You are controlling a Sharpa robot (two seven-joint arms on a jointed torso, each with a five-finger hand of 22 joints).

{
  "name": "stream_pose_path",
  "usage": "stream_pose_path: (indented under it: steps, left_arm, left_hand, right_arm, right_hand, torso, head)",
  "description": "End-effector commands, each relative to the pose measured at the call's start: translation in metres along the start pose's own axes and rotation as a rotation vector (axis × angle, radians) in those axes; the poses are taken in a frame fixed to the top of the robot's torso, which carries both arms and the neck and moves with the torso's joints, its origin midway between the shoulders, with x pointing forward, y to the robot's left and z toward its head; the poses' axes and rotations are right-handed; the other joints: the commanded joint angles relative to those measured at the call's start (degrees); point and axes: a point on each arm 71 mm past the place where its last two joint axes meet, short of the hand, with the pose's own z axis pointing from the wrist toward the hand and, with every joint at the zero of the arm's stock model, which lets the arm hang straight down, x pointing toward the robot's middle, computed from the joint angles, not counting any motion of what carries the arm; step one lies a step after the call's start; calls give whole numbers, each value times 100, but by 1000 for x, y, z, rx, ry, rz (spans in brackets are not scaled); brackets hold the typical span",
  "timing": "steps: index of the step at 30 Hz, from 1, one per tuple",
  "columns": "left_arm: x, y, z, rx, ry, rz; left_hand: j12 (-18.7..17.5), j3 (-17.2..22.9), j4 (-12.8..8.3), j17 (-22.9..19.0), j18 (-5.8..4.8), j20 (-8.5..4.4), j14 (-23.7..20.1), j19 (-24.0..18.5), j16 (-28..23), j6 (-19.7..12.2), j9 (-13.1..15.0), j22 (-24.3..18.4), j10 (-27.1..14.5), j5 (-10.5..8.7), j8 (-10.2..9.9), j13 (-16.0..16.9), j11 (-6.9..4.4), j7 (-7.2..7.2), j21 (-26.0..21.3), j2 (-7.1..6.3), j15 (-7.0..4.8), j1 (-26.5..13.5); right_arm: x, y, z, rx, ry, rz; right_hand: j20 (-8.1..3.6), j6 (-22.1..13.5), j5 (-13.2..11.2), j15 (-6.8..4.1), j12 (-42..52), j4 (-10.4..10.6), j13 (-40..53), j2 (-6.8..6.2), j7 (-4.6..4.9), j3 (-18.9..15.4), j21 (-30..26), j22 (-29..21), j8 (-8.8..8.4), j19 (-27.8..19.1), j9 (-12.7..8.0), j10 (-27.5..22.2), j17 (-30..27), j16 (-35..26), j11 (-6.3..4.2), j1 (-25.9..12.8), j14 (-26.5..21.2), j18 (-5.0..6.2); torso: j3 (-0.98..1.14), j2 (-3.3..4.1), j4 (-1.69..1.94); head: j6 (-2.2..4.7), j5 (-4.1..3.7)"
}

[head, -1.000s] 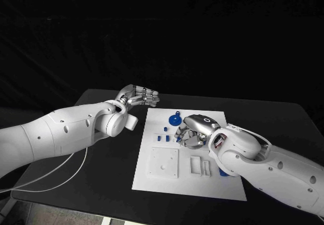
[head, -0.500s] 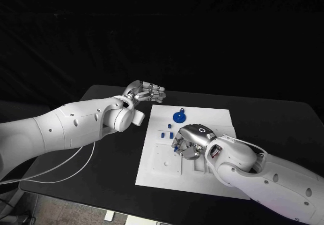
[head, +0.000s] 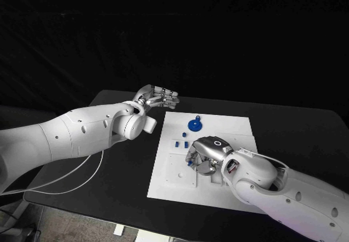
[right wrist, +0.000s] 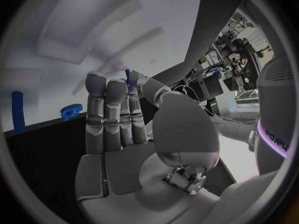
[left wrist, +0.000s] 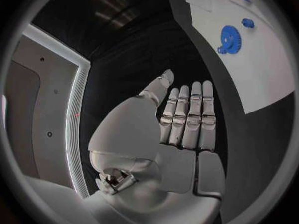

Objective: Assemble the parts on the task board

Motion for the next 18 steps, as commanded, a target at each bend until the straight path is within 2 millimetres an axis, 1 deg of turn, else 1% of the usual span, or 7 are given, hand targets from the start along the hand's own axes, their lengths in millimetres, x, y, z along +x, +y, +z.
stream_pose_path:
  steps: [1, 8, 11, 16, 18]
  left_arm:
    - [0, -2, 1, 10, -4, -8]
    - [-2, -1, 0, 6, -5, -7]
    - [-3, -1, 0, 4, -7, -6]
    - [-5, 0, 0, 1, -11, -5]
    - [-6, 0, 0, 1, -12, -5]
  left_hand:
    - [-17, -7, -11, -6, 100, 1, -45, -22, -15, 23, -2, -3, -11, 25, -4, -7, -6, 6, 18, 39, 9, -14]
    - [-17, -9, -11, -6, 102, 4, -54, -21, -15, 13, -3, -25, -19, 23, -5, -7, -3, 8, 16, 35, 12, -11]
    - [-17, -9, -11, -6, 102, 4, -54, -21, -15, 13, -3, -25, -19, 23, -5, -7, -3, 8, 16, 35, 12, -11]
    - [-17, -14, -11, -7, 103, 7, -63, -21, -16, 5, -3, -37, -28, 23, -5, -7, 1, 10, 16, 31, 16, -6]
    - [-17, -14, -11, -7, 103, 7, -63, -21, -16, 5, -3, -37, -28, 23, -5, -7, 1, 10, 16, 31, 16, -6]
  right_arm:
    - [2, 1, -1, -6, 14, -26]
    - [2, 0, -3, -3, 15, -35]
    - [3, 1, -4, -4, 15, -37]
    - [3, 1, -6, -3, 16, -39]
    - [4, 0, -6, -3, 17, -40]
  right_hand:
    - [-42, 29, -17, -8, 40, -10, 4, 42, 4, 33, 23, 5, 19, 257, 6, 50, 5, -36, -4, -4, 23, 157]
    - [-42, 29, -17, -8, 40, -10, 4, 42, 4, 33, 23, 5, 19, 257, 6, 50, 5, -36, -4, -4, 23, 157]
    - [-42, 37, -29, -8, 39, -24, 4, 44, 2, 33, 28, 6, 20, 258, 7, 57, 21, -44, -6, -7, 28, 160]
    - [-42, 37, -29, -8, 39, -24, 4, 44, 2, 33, 28, 6, 20, 258, 7, 57, 21, -44, -6, -7, 28, 160]
    - [-42, 37, -32, -8, 39, -25, 4, 44, 2, 34, 32, 7, 20, 258, 7, 57, 22, -44, -6, -7, 28, 160]
  torso:
    - [-5, -1, 4]
    - [-5, 0, 6]
    - [-2, -1, 7]
    - [-5, 2, 6]
    - [-2, 3, 5]
  head:
    - [-2, -2]
    - [-3, -2]
    - [-13, 14]
    - [-17, 16]
    - [-26, 20]
